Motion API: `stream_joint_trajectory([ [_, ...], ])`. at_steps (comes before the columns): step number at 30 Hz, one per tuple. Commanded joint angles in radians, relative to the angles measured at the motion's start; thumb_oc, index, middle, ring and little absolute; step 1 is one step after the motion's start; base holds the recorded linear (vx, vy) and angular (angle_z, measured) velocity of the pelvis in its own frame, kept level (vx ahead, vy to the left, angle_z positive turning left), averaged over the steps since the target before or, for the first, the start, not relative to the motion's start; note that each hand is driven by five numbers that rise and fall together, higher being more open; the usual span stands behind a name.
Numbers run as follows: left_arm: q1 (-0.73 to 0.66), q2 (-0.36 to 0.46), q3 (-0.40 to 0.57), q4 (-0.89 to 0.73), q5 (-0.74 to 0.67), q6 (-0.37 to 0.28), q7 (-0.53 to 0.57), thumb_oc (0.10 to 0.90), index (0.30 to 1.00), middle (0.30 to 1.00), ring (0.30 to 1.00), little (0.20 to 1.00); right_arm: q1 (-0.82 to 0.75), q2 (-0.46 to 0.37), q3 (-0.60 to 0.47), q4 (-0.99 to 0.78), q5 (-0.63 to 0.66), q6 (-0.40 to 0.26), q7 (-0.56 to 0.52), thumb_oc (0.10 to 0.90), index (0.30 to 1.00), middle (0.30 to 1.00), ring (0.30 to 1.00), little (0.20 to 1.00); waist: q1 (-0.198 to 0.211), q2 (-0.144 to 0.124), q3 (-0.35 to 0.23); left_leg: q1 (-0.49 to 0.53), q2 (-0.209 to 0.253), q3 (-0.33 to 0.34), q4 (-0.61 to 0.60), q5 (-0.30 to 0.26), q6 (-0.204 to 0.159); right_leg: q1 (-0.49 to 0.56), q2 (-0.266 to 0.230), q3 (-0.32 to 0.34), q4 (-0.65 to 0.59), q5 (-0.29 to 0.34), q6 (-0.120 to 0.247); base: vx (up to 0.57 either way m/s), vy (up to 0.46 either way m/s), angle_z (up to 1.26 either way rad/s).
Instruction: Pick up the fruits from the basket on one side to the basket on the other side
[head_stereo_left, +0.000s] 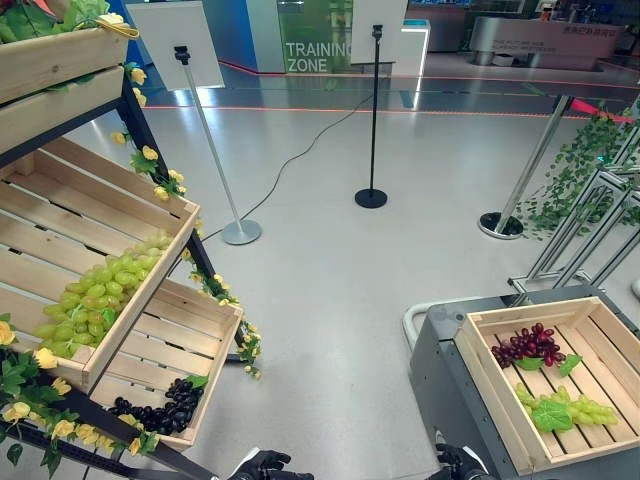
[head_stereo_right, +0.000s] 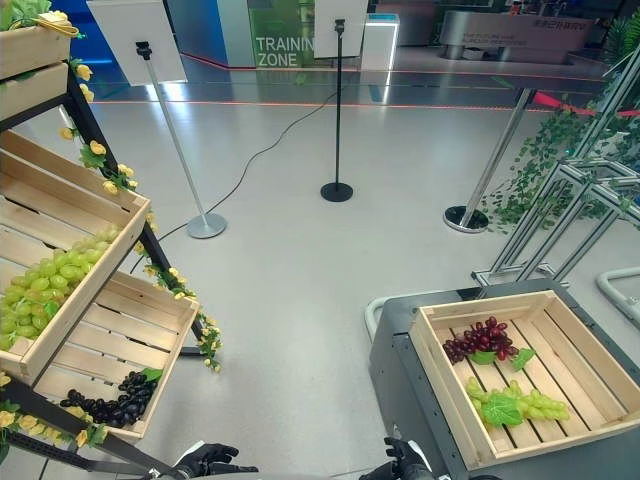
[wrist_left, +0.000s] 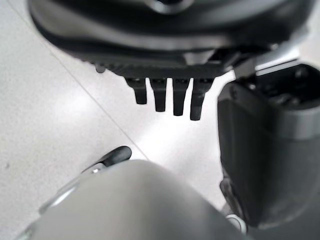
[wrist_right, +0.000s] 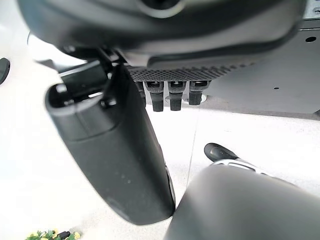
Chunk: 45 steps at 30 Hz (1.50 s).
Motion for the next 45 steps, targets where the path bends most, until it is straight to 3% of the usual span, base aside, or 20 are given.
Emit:
stream_joint_trajectory([
  [1,-0.079,-0.062,-0.022,0.005,-0.008,-0.064,0.005,0.800,0.900,0.900,0.900,0.900,-0.091,0.020,0.056,0.025,-0.052,-0.006,0.012,0.800,0.900,0.900,0.900,0.900,0.007,-0.027,0.070,0.017,-0.019,-0.004,0.009,-0.044,-0.003,0.071,-0.004,0.031,0.008,-0.034,-0.001,0.00,0.000,0.00],
  [16,-0.079,-0.062,-0.021,0.009,-0.010,-0.063,-0.008,0.800,0.900,0.900,0.900,0.900,-0.090,0.027,0.065,0.019,-0.046,0.000,-0.001,0.800,0.900,0.900,0.900,0.900,0.007,-0.030,0.077,0.019,-0.016,0.003,0.009,-0.044,-0.004,0.071,-0.002,0.032,0.007,-0.032,-0.001,0.00,0.000,0.00],
  [25,-0.082,-0.064,-0.025,0.005,-0.005,-0.052,0.000,0.800,0.900,0.900,0.900,0.900,-0.096,0.027,0.064,-0.001,0.004,-0.077,0.004,0.800,0.900,0.900,0.900,0.900,0.000,-0.027,0.078,0.024,-0.017,0.006,0.009,-0.044,-0.004,0.071,0.002,0.040,0.008,-0.032,-0.004,0.00,0.000,0.00],
  [36,-0.084,-0.070,-0.024,0.015,0.008,-0.032,0.021,0.800,0.900,0.900,0.900,0.900,-0.097,0.031,0.048,0.009,0.048,-0.070,0.013,0.800,0.900,0.900,0.900,0.900,-0.011,-0.024,0.077,0.030,-0.012,0.012,0.009,-0.042,-0.005,0.071,0.009,0.050,0.009,-0.033,-0.008,0.00,-0.003,0.00],
  [39,-0.088,-0.070,-0.026,0.014,0.010,-0.029,0.032,0.800,0.900,0.900,0.900,0.900,-0.100,0.031,0.051,0.003,0.052,-0.101,0.008,0.800,0.900,0.900,0.900,0.900,-0.014,-0.023,0.081,0.030,-0.009,0.018,0.009,-0.039,-0.006,0.068,0.011,0.052,0.012,-0.033,-0.009,-0.01,-0.039,-0.11],
  [42,-0.095,-0.063,-0.031,0.003,0.014,-0.037,0.044,0.800,0.900,0.900,0.900,0.900,-0.107,0.025,0.056,-0.028,0.081,-0.195,-0.008,0.800,0.900,0.900,0.900,0.900,-0.015,-0.022,0.090,0.031,-0.006,0.021,0.009,-0.034,-0.008,0.064,0.012,0.052,0.023,-0.036,-0.010,0.00,-0.065,-0.05],
  [43,-0.096,-0.058,-0.035,-0.006,0.016,-0.035,0.047,0.800,0.900,0.900,0.900,0.900,-0.113,0.016,0.053,-0.057,0.124,-0.247,-0.023,0.800,0.900,0.900,0.900,0.900,-0.017,-0.020,0.095,0.030,-0.003,0.022,0.014,-0.033,-0.008,0.061,0.013,0.053,0.032,-0.038,-0.011,0.00,-0.085,-0.01],
  [45,-0.095,-0.042,-0.039,-0.022,0.012,-0.029,0.052,0.800,0.900,0.900,0.900,0.900,-0.124,-0.004,0.026,-0.130,0.236,-0.290,-0.048,0.800,0.900,0.900,0.900,0.900,-0.022,-0.019,0.103,0.030,0.000,0.023,0.020,-0.031,-0.010,0.058,0.016,0.059,0.040,-0.040,-0.013,0.00,-0.099,-0.03],
])
